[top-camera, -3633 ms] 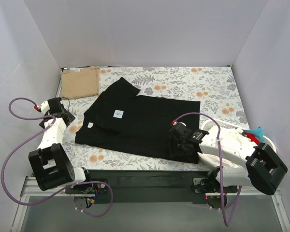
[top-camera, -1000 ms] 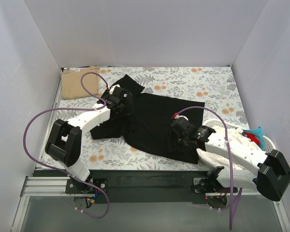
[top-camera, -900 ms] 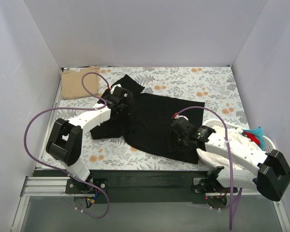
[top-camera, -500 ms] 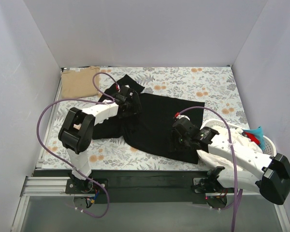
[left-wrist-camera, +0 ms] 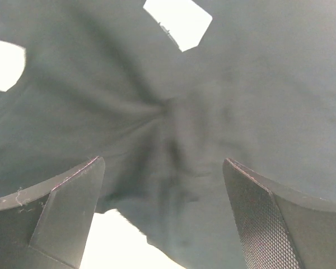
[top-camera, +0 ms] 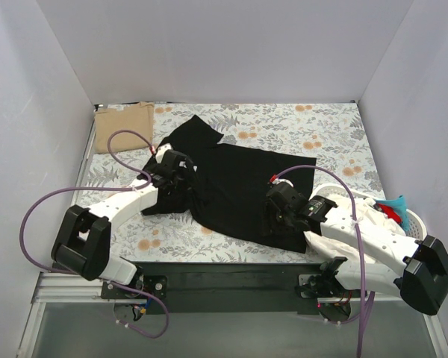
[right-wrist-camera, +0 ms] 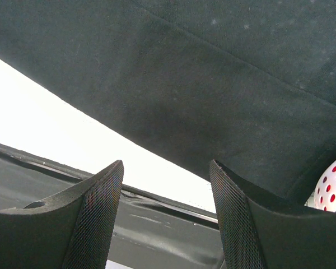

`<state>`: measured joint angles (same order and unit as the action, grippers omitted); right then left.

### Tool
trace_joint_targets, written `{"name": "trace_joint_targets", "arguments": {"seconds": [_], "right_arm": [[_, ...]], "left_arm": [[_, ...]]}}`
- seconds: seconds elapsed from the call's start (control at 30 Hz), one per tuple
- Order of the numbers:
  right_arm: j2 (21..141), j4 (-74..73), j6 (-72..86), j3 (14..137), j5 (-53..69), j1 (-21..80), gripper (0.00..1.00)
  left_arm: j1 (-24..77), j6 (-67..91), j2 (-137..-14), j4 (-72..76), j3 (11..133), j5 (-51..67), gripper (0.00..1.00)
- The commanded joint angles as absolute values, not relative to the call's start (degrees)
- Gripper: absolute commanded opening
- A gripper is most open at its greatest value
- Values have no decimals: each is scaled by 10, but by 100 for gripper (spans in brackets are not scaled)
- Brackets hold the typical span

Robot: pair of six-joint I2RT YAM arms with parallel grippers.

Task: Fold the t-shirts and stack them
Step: Fold the tshirt

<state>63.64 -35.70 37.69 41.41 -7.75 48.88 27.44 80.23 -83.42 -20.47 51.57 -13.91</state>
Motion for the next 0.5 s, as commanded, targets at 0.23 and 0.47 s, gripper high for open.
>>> {"name": "trace_joint_targets", "arguments": {"seconds": [0.23, 0.47], "right_arm": [[624, -354, 383, 421, -82, 492, 70], [629, -354, 379, 422, -89, 492, 70]], "left_arm": [[187, 815, -828, -163, 429, -168, 86], [95, 809, -793, -164, 359, -136, 86]]}}
